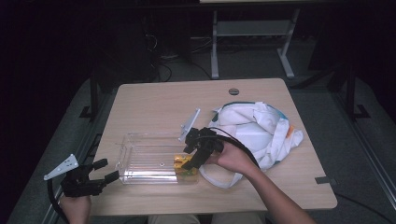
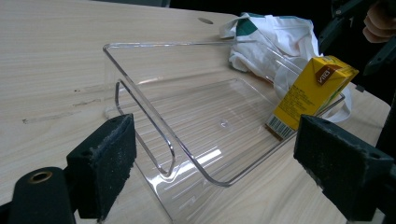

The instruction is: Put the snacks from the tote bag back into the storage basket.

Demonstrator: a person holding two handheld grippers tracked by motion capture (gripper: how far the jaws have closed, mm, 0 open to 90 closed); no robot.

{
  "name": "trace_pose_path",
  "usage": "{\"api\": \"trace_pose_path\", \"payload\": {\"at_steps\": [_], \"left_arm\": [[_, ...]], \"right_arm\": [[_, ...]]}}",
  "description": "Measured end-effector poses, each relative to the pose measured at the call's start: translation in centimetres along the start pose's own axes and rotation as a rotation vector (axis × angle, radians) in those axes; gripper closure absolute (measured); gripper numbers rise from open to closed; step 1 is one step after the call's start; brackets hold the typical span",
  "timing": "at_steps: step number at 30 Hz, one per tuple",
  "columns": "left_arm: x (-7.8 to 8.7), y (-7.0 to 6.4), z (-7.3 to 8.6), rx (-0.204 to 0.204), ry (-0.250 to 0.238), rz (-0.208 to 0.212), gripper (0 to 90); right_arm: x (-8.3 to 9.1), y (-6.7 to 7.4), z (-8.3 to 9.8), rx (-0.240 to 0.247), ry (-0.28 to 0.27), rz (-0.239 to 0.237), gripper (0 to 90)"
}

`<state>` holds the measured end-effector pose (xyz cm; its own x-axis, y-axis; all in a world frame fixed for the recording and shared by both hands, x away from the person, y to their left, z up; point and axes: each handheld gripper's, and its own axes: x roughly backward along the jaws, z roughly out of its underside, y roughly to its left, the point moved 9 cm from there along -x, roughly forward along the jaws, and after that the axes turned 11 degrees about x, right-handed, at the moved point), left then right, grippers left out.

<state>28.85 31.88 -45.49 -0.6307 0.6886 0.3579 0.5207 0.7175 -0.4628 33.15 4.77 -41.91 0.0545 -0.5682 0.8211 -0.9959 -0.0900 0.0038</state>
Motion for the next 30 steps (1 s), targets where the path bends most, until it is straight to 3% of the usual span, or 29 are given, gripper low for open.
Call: {"api": "trace_pose_path", "payload": {"at_steps": [12, 30], "left_arm": [[0.0, 0.0, 0.0, -0.003, 0.001, 0.0, 12.8], [0.0, 0.0, 0.0, -0.002, 0.002, -0.001, 12.7]], "right_arm": [[2.0, -0.6, -0.1, -0.005, -0.017, 0.043, 38.2], [4.0, -1.9, 0.8, -0.052, -0.034, 0.093, 37.9]]}}
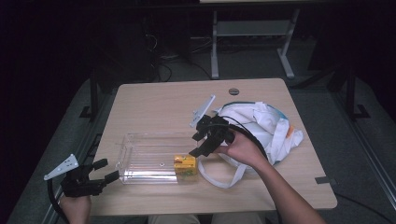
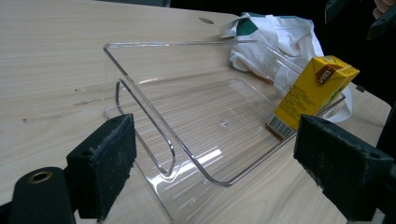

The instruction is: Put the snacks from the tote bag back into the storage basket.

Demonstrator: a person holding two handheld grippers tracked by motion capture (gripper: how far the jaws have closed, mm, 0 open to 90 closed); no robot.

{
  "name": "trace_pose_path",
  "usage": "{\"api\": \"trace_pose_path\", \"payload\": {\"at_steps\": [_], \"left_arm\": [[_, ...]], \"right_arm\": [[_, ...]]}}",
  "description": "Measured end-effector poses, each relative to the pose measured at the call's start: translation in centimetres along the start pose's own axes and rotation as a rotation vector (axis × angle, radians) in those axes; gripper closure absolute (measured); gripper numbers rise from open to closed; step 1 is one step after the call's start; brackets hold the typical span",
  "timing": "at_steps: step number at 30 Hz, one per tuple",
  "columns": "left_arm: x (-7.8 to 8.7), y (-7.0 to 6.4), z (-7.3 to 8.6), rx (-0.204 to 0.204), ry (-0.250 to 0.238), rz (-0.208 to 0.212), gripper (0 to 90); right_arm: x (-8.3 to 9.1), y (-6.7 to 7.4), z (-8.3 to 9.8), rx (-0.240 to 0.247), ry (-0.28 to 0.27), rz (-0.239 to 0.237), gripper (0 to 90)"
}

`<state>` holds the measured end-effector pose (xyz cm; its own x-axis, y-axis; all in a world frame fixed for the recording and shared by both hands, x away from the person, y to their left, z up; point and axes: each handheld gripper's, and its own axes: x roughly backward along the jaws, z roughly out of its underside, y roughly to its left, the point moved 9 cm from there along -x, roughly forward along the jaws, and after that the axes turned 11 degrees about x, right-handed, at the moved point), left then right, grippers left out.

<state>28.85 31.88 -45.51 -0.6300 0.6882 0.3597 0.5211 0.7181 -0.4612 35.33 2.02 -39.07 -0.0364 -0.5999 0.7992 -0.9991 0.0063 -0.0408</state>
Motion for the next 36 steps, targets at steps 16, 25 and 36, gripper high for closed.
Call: {"api": "trace_pose_path", "payload": {"at_steps": [16, 25, 36], "left_arm": [[-0.1, 0.0, 0.0, 0.007, 0.001, 0.0, 12.8], [-0.1, 0.0, 0.0, 0.006, 0.0, -0.001, 12.8], [-0.1, -0.1, 0.1, 0.008, 0.0, -0.001, 12.8]], "right_arm": [[1.8, -1.9, 2.2, -0.075, -0.018, 0.058, 35.2], [2.9, -2.5, 3.7, -0.121, -0.019, 0.097, 35.0], [4.3, -3.0, 5.6, -0.157, -0.021, 0.133, 34.7]]}}
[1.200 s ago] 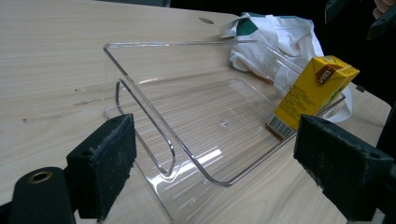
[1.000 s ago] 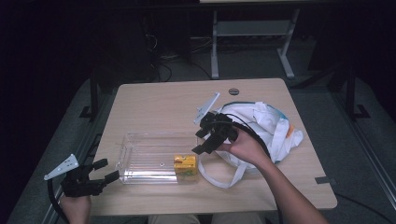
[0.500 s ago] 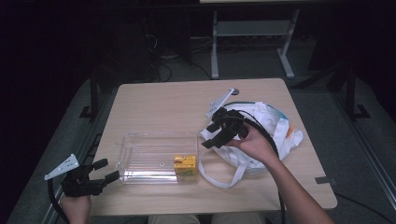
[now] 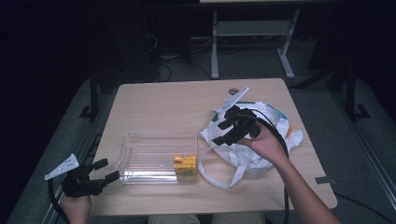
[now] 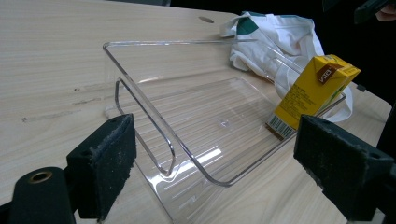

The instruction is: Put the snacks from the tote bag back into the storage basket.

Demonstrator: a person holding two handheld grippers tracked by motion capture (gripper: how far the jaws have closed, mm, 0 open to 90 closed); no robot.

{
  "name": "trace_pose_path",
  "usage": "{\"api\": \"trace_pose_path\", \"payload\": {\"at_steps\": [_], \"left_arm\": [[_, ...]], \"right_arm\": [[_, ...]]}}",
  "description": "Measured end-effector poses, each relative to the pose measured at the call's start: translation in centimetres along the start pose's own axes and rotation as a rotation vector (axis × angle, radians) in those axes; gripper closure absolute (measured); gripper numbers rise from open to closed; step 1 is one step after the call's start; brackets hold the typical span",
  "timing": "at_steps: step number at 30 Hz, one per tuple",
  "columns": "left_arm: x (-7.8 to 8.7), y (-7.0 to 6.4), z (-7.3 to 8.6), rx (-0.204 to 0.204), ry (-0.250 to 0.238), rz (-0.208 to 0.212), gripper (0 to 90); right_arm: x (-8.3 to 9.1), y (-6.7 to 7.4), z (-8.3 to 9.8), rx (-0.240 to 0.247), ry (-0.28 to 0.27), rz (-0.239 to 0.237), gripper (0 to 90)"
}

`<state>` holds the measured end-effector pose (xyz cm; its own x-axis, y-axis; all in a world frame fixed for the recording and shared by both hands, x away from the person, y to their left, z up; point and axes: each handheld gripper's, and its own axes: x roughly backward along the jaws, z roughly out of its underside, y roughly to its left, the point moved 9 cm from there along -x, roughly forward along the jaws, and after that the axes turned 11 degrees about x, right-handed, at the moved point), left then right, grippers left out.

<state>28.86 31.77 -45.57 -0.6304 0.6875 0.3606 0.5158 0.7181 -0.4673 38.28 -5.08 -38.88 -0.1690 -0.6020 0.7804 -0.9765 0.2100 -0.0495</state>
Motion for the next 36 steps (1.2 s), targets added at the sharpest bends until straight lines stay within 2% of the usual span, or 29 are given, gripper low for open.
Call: {"api": "trace_pose_path", "payload": {"at_steps": [11, 12, 14, 19, 20, 36], "left_arm": [[0.0, 0.0, 0.0, -0.001, 0.001, -0.001, 12.7], [0.0, 0.0, 0.0, 0.001, 0.001, -0.001, 12.7], [0.0, 0.0, 0.0, 0.001, 0.002, -0.002, 12.8], [0.0, 0.0, 0.0, -0.001, 0.001, -0.002, 12.8], [0.0, 0.0, 0.0, -0.001, 0.001, -0.001, 12.8], [0.0, 0.0, 0.1, -0.001, 0.005, -0.003, 12.7]], "right_arm": [[0.9, -0.3, 1.4, -0.038, -0.002, 0.018, 34.8], [0.9, -0.4, 1.6, -0.026, 0.001, 0.024, 34.8], [1.0, -0.3, 1.7, -0.043, -0.001, 0.021, 34.8], [1.3, -0.6, 2.3, -0.039, 0.0, 0.033, 34.8], [1.4, -0.5, 2.3, -0.056, -0.003, 0.032, 34.8], [2.4, -0.7, 4.9, -0.117, -0.012, 0.054, 34.8]]}}
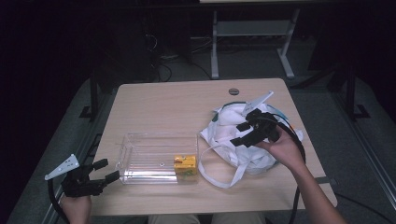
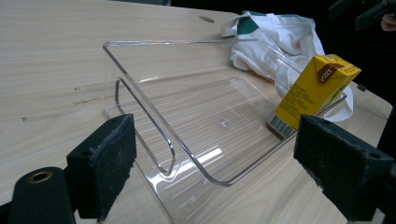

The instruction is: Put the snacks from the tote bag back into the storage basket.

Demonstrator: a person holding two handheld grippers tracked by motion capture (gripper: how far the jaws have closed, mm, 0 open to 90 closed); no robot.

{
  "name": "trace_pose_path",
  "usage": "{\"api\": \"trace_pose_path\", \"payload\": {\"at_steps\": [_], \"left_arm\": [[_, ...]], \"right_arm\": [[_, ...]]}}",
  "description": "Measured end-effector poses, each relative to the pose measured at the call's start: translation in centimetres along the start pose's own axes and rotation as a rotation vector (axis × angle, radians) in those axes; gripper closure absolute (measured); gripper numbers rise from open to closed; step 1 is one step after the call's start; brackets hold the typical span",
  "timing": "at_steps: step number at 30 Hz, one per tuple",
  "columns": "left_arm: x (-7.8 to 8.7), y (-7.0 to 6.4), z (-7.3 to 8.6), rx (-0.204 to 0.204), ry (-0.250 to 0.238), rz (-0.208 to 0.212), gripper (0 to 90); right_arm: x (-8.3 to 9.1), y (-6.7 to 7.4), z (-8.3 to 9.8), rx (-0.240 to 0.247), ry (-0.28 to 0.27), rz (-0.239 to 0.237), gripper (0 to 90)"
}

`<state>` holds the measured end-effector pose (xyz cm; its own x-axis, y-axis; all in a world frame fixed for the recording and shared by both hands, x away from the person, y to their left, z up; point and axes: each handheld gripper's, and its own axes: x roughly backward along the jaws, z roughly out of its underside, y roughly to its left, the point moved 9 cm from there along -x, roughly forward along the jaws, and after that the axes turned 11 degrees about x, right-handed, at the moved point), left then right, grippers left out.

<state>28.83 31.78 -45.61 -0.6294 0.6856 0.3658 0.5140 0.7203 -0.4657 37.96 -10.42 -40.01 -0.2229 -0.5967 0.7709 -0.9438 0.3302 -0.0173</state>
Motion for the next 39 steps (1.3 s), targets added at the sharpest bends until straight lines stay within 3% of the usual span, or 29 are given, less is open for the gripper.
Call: {"api": "trace_pose_path", "payload": {"at_steps": [39], "left_arm": [[-0.2, -0.1, 0.1, -0.005, 0.007, 0.002, 12.7]], "right_arm": [[2.4, -0.5, 7.2, -0.159, -0.071, 0.046, 34.8]]}}
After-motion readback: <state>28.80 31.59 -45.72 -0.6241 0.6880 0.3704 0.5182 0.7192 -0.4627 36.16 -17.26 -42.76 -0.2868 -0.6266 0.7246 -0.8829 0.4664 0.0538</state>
